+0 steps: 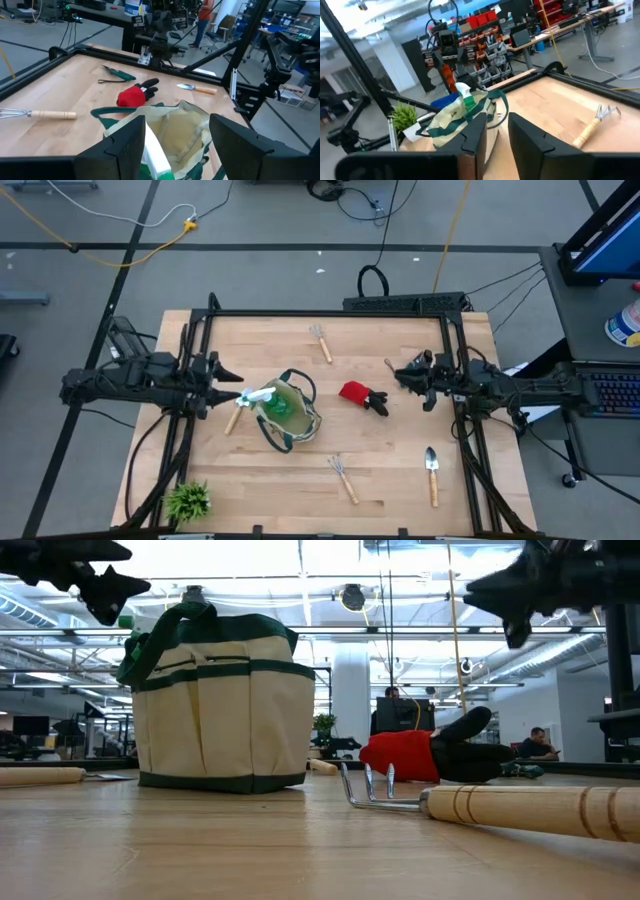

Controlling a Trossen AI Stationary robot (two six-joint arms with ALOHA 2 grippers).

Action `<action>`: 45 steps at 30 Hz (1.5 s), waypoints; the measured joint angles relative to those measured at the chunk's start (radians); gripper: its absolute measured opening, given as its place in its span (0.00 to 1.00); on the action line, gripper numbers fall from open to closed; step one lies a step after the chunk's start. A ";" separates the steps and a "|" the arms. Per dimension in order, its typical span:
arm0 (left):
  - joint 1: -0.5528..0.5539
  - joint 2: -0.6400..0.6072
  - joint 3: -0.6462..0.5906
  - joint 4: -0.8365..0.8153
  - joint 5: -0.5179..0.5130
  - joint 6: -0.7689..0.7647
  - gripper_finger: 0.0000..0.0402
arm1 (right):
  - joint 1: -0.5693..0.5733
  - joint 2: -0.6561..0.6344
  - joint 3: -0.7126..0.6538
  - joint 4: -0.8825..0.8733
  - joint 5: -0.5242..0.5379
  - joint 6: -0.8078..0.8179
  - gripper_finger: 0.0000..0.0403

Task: Pick & Place Garden tools in Gardening bag
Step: Put the gloves into the gardening bag

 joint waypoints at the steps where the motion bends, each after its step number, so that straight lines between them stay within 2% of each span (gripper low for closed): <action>1: 0.000 -0.009 -0.004 -0.002 0.000 0.000 0.57 | 0.000 0.022 0.028 -0.022 0.000 -0.014 0.20; 10: 0.000 -0.113 -0.016 -0.079 0.005 -0.004 0.57 | 0.000 0.217 0.323 -0.403 0.002 -0.145 0.29; 21: 0.000 -0.223 -0.016 -0.189 0.011 -0.020 0.57 | 0.000 0.453 0.556 -0.631 0.003 -0.273 0.42; 33: 0.000 -0.252 -0.016 -0.235 0.012 -0.024 0.57 | 0.000 0.687 0.675 -0.825 -0.003 -0.249 0.59; 45: 0.000 -0.252 -0.016 -0.234 0.029 -0.015 0.57 | -0.003 0.888 0.710 -0.842 -0.026 -0.235 0.71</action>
